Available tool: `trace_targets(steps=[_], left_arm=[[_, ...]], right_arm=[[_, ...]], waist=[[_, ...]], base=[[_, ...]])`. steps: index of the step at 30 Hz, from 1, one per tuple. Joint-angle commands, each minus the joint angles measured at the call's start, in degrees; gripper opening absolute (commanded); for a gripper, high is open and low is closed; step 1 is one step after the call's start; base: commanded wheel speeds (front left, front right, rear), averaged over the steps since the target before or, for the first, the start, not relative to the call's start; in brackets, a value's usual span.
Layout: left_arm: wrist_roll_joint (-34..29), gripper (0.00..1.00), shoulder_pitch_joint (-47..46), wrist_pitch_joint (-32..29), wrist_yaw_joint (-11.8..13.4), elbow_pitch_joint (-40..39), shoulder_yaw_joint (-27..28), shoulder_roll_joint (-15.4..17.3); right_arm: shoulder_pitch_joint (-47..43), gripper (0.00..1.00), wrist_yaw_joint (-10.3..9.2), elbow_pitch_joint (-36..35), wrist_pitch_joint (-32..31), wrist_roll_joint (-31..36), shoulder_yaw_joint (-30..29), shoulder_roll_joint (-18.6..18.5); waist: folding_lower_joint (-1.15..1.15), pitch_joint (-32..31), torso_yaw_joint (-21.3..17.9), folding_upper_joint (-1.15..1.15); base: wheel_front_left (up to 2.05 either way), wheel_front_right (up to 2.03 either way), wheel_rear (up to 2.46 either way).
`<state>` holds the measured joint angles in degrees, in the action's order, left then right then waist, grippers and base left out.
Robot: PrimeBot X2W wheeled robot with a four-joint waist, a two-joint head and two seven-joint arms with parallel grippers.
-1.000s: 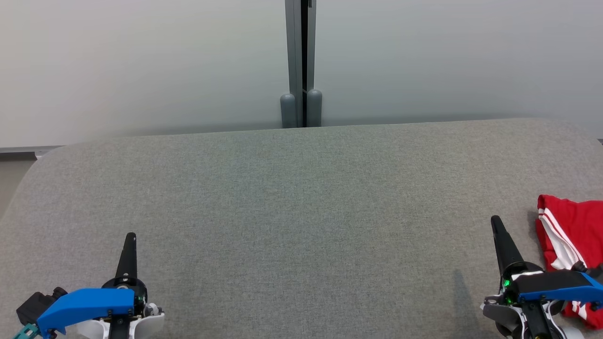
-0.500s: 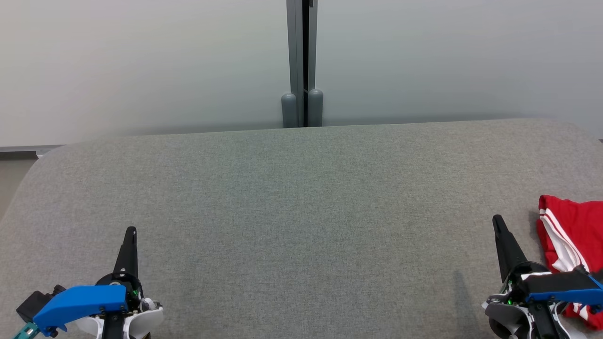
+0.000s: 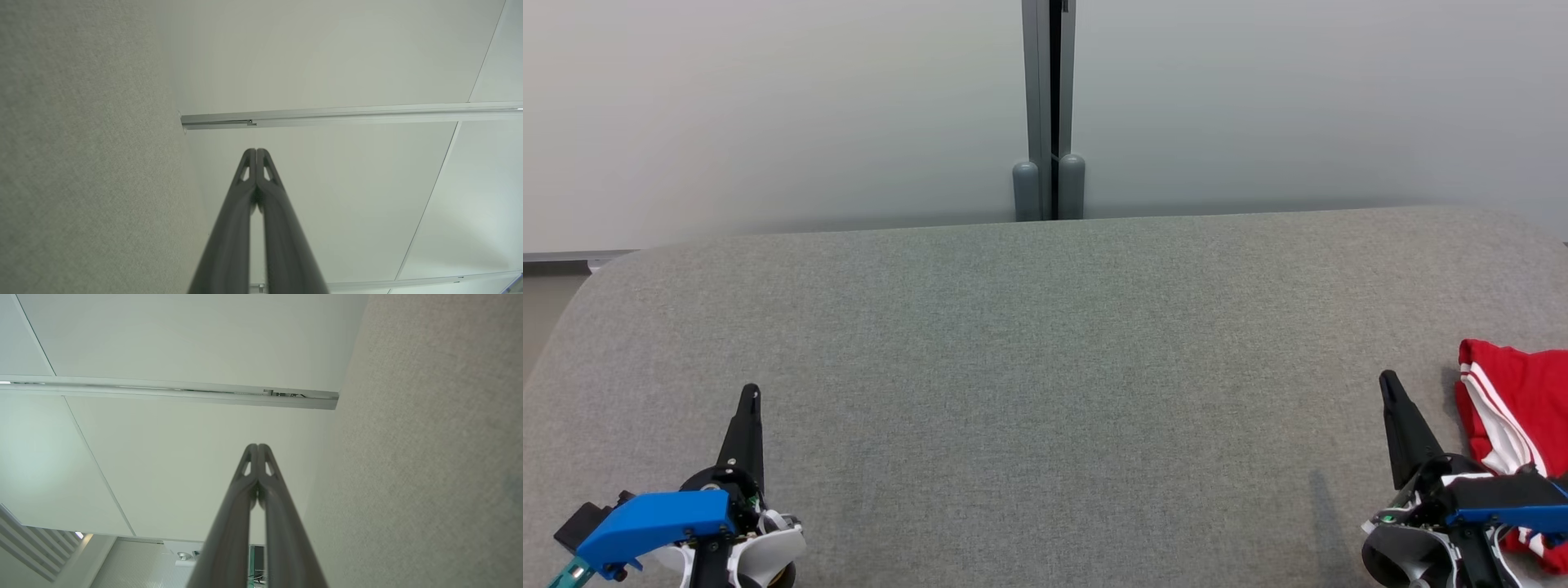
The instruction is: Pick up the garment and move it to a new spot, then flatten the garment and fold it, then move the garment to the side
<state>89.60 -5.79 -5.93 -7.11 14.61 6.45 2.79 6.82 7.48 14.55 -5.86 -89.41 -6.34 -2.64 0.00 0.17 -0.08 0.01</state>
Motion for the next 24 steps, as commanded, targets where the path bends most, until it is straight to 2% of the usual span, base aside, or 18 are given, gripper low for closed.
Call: trace_targets(steps=[1,7,24], left_arm=[[0.8,0.00,-0.7,-0.3,-0.6,-0.5,0.1,0.2],[3.2,0.00,-0.7,-0.9,-0.6,-0.8,0.2,0.2],[2.9,0.00,-0.7,-0.9,-0.5,-0.7,0.2,0.2]], right_arm=[[-0.8,0.00,0.02,-0.4,-0.3,-1.1,-0.2,-0.4],[-1.0,0.00,0.02,-0.7,-0.9,-3.3,-0.3,-0.4],[-1.0,0.00,0.02,-0.7,-0.9,-3.1,-0.3,-0.4]], waist=[[0.00,0.0,0.0,-0.01],[0.00,0.0,0.1,-0.01],[0.00,0.0,0.1,-0.01]], base=[[0.00,0.00,0.00],[0.00,0.00,0.00],[0.00,0.00,0.00]])
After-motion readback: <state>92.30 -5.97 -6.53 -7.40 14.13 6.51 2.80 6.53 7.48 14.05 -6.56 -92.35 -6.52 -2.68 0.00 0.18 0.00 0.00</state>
